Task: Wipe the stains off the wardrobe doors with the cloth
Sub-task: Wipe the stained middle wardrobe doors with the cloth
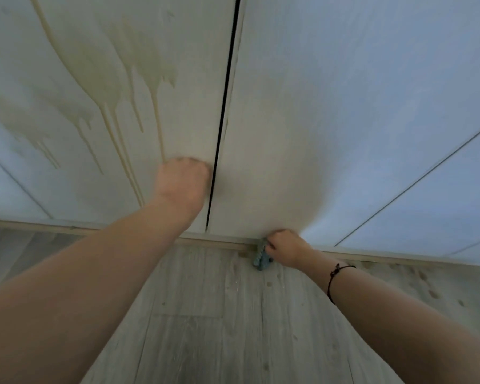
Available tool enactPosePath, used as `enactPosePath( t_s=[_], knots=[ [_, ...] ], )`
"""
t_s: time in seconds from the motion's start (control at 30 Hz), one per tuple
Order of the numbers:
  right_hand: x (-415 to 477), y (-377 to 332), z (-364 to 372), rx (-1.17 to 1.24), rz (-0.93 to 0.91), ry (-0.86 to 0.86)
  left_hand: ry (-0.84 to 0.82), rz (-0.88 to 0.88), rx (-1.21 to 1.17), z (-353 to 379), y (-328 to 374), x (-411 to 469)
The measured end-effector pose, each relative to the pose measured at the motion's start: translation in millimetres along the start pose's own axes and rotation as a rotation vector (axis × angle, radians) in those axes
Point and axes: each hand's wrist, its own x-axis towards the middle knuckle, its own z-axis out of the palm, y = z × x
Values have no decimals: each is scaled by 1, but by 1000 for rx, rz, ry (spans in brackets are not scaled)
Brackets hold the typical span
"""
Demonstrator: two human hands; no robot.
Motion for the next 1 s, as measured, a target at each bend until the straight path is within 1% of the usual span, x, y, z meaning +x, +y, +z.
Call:
enactPosePath(
  t_s=[0.03, 0.1, 0.17, 0.2, 0.23, 0.3, 0.37, 0.4, 0.43, 0.5, 0.53, 0.6, 0.77, 0.83, 0.87, 0.93, 1.0],
  knots=[
    [0, 1, 3, -15, 20, -28, -3, 0, -8, -1, 0, 0],
    [0, -8, 1, 2, 25, -22, -14, -8, -7, -1, -1, 1],
    [1, -35, -19, 67, -42, 49, -39, -6, -19, -1, -1, 2],
    [1, -54, -38, 110, -107, 119, -44, -2, -18, -1, 0, 2],
    [-1, -76, -62, 151, -179, 218, -46, -1, -18, -2, -1, 2],
    [-11, -118, -126, 211, -300, 516, -57, -1, -55, -6, -3, -1],
    [-27, -143, -192, 318, -335, 877, -92, 20, -74, -8, -8, 0],
    [-36, -149, -218, 423, -339, 1010, -127, 45, -65, -10, -11, 0],
    [-44, -153, -235, 502, -337, 1101, -156, 66, -57, -11, -13, -1],
    [-48, -157, -240, 515, -365, 1201, -165, 75, -51, -13, -16, 1],
    [-43, -156, -228, 496, -385, 1193, -164, 73, -50, -13, -18, 0],
    [-29, -148, -186, 456, -392, 1066, -156, 97, -71, -8, -20, -1],
    [7, -129, -87, 341, -287, 535, -192, 227, -139, -7, -31, -1],
    [19, -129, -56, 220, -234, 297, -177, 231, -177, -11, -31, -1],
    [26, -129, -41, 161, -231, 209, -155, 233, -181, -13, -29, 0],
    [36, -128, -17, 92, -215, 85, -111, 228, -179, -15, -26, -1],
    [43, -126, -5, 79, -199, -2, -97, 200, -184, -14, -22, 0]
  ],
)
